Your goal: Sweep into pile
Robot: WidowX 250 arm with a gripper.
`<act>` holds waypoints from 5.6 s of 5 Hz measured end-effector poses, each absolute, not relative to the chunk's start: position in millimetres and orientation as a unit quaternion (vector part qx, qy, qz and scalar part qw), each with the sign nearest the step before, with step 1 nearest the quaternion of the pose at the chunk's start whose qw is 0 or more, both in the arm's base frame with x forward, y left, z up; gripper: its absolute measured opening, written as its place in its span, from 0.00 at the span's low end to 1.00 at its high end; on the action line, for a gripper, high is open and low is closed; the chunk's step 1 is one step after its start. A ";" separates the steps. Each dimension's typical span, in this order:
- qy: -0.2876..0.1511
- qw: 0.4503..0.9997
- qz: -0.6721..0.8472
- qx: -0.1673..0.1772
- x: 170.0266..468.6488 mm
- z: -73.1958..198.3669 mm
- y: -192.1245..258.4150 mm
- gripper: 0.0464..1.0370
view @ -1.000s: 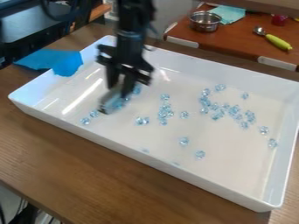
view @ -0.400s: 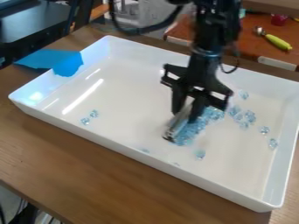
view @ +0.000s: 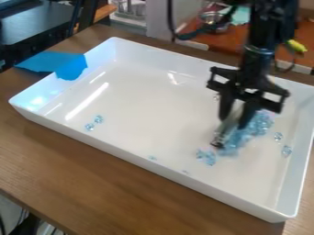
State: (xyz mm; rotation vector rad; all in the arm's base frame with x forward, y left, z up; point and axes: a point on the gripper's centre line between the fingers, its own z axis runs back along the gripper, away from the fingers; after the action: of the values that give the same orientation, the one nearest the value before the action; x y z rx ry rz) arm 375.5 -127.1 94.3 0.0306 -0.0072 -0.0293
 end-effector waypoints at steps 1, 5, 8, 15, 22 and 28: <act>0.003 1.000 -0.026 -0.001 380.8 113.0 -140.7 0.31; -0.006 1.000 0.012 0.019 395.0 133.9 -21.0 0.31; -0.014 0.997 -0.015 0.078 389.9 90.2 -54.0 0.31; 0.000 0.997 -0.055 0.045 404.7 127.2 -90.8 0.31; 0.023 0.985 -0.049 0.164 324.2 109.8 106.7 0.31; 0.028 0.984 -0.052 0.167 302.3 87.7 21.3 0.31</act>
State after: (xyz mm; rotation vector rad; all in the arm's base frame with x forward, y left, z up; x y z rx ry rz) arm 302.3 21.3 87.7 0.3357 0.0567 -0.1049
